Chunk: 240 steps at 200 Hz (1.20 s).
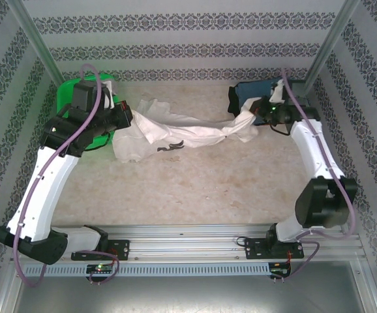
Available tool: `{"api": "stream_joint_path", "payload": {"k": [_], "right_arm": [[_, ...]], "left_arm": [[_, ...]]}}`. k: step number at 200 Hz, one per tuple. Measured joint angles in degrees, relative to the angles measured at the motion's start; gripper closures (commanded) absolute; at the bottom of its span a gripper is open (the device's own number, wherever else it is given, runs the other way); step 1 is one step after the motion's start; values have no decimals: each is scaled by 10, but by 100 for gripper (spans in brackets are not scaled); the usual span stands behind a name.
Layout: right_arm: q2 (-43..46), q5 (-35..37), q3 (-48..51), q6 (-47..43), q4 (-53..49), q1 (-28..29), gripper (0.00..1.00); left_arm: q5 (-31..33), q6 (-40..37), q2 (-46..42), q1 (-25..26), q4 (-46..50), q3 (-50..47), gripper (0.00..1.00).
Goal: Fold and stack the t-shirts
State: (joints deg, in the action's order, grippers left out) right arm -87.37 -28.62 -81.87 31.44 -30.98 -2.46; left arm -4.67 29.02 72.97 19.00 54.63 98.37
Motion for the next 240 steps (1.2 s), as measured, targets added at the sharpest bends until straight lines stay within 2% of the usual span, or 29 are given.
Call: {"api": "stream_joint_path", "payload": {"k": [41, 91, 120, 154, 174, 181, 214, 220, 240], "right_arm": [[66, -53, -22, 12, -82, -11, 100], [160, -71, 0, 0, -187, -12, 100], [156, -64, 41, -18, -211, -12, 100], [141, -33, 138, -25, -188, -11, 100], [119, -27, 165, -24, -162, -2, 97], [101, -28, 164, -23, -156, 2, 93], [-33, -38, 103, -24, -137, 33, 51], [-58, -41, 91, -24, -125, 40, 47], [-103, -53, 75, -16, -87, 49, 43]], "left_arm": [[26, -10, -36, 0, -31, 0, 100], [28, -10, -120, 0, -89, -102, 100], [28, 3, -124, 0, -113, -174, 100], [28, 44, -140, 0, -148, -303, 100], [25, 65, -148, -1, -157, -345, 100], [21, 70, -145, -2, -162, -350, 100], [20, 72, -94, -7, -184, -347, 100], [24, 72, -82, -10, -185, -347, 100], [33, 72, -55, -28, -187, -351, 100]]}}
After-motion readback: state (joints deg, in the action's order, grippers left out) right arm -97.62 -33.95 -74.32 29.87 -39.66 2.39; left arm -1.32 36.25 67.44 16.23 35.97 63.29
